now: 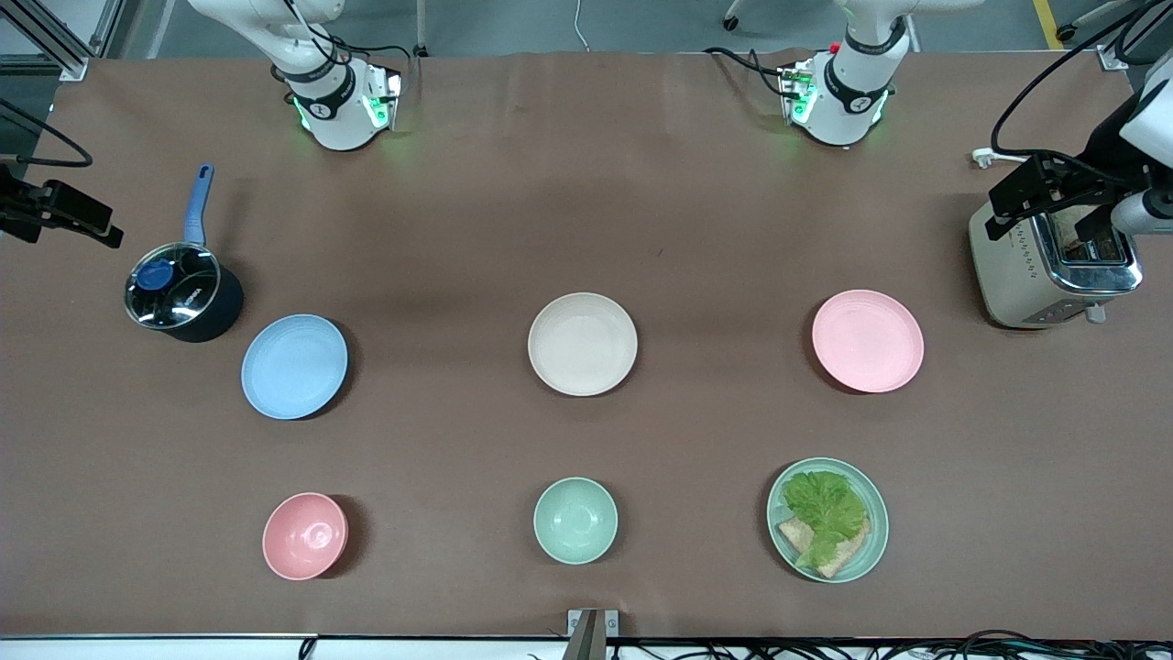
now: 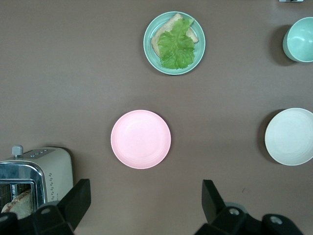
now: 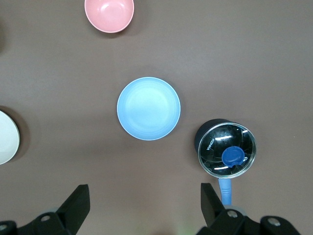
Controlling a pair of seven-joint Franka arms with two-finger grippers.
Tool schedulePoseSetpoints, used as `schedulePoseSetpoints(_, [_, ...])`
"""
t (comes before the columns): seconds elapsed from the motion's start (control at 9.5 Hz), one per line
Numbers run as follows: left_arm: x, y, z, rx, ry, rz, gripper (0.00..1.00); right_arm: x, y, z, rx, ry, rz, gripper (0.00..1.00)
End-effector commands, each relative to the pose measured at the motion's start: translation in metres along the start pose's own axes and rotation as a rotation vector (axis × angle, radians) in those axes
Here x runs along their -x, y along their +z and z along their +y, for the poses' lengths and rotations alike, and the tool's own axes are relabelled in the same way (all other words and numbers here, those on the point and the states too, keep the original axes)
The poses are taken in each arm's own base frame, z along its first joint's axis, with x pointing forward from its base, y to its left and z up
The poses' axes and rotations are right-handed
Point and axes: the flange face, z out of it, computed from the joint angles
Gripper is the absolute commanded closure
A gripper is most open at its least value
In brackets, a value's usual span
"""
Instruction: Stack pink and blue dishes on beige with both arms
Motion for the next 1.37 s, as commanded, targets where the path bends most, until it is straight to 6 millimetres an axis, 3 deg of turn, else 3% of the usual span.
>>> schedulePoseSetpoints(0.0, [-0.018, 0.041, -0.03, 0.039, -0.047, -0.063, 0.0, -0.015, 0.025, 0.014, -0.016, -0.033, -0.022, 0.0])
schedulePoseSetpoints(0.11, [-0.03, 0.065, -0.05, 0.077, -0.068, -0.089, 0.0, -0.022, 0.04, 0.032, -0.047, 0.001, -0.032, 0.0])
schedulePoseSetpoints(0.32, [-0.058, 0.133, -0.071, 0.124, -0.003, -0.146, 0.0, -0.047, 0.115, 0.061, -0.183, 0.058, -0.052, 0.0])
schedulePoseSetpoints(0.53, [-0.07, 0.209, -0.088, 0.172, 0.136, -0.213, 0.0, -0.056, 0.188, 0.082, -0.214, 0.054, -0.063, 0.0])
schedulePoseSetpoints(0.74, [-0.055, 0.281, -0.111, 0.174, 0.206, -0.219, 0.0, -0.06, 0.274, 0.126, -0.279, -0.005, -0.051, 0.0])
schedulePoseSetpoints(0.95, [-0.052, 0.375, -0.135, 0.194, 0.308, -0.317, 0.0, -0.061, 0.353, 0.152, -0.371, -0.055, -0.033, 0.0])
schedulePoseSetpoints(1.16, [-0.047, 0.426, -0.158, 0.201, 0.363, -0.322, 0.0, -0.051, 0.416, 0.156, -0.465, -0.074, -0.01, 0.01])
schedulePoseSetpoints(1.26, [-0.04, 0.458, -0.16, 0.217, 0.405, -0.358, 0.0, -0.042, 0.435, 0.157, -0.482, -0.084, 0.01, 0.06])
